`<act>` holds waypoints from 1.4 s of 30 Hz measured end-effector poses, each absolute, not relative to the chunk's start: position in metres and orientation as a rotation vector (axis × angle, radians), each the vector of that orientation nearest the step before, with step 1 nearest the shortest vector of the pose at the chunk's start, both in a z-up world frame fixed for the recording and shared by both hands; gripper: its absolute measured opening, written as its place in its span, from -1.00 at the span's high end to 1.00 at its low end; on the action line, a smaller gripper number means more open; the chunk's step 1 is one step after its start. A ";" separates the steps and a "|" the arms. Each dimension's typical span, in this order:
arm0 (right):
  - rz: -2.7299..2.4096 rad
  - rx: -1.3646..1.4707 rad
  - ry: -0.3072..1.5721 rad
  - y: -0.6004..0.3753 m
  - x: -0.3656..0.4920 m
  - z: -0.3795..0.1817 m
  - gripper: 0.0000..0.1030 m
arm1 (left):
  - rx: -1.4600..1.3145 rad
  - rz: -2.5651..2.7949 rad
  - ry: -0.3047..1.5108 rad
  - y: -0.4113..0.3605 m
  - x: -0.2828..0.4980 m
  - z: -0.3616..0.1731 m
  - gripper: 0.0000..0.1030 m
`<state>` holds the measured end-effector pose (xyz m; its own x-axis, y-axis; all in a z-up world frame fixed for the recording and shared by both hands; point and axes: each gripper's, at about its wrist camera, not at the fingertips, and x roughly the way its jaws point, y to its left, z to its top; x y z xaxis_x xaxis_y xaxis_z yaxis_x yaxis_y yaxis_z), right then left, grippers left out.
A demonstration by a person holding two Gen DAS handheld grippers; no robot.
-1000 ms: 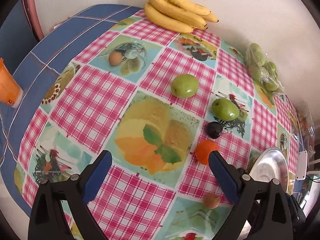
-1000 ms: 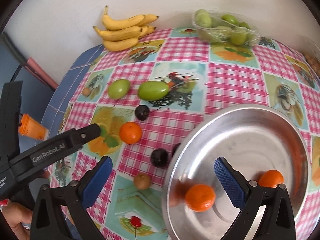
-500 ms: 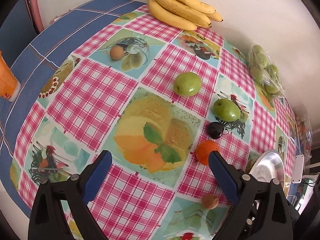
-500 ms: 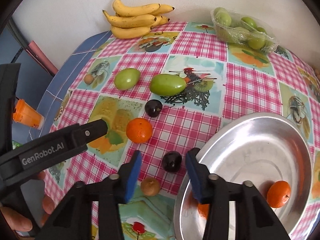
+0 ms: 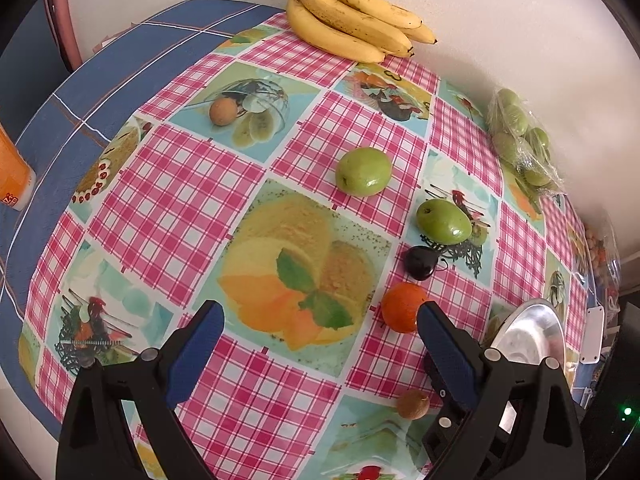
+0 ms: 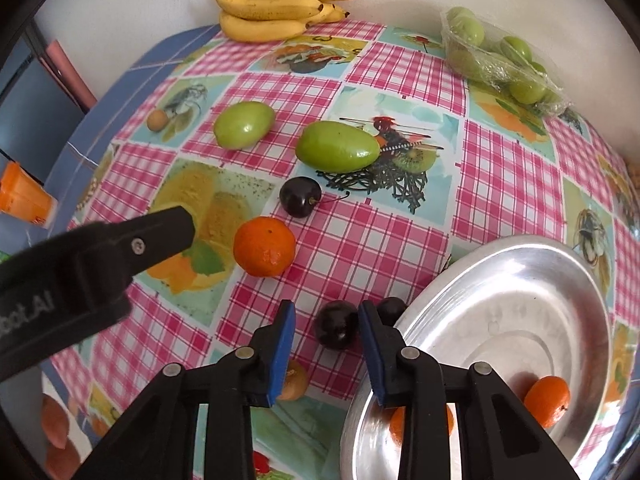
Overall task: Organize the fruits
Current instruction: 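Move the right gripper to a dark plum and close on it, then close the left gripper on another orange while the right gripper holds the plum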
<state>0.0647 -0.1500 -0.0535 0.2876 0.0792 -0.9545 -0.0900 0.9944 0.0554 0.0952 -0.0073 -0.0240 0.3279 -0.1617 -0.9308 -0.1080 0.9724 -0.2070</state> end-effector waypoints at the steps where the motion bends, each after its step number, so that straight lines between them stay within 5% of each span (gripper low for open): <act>1: 0.109 -0.015 1.274 -0.150 0.066 -0.054 0.31 | -0.250 -0.036 1.240 -0.007 0.095 -0.024 -0.89; 15: 0.078 -0.113 1.274 -0.141 0.068 -0.058 0.51 | -0.262 -0.033 1.232 -0.005 0.095 -0.022 -0.89; 31: 0.117 -0.012 1.246 -0.154 0.064 -0.044 0.52 | -0.335 -0.089 1.271 -0.011 0.102 -0.038 -0.88; 42: 0.115 0.042 1.211 -0.167 0.062 -0.028 0.52 | -0.358 -0.189 1.299 -0.036 0.116 -0.053 -0.43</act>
<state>0.0620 -0.1670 -0.0284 0.3472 0.1113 -0.9312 -0.0661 0.9934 0.0941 0.1164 -0.0357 -0.0530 0.2630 -0.3348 -0.9048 -0.0632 0.9299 -0.3624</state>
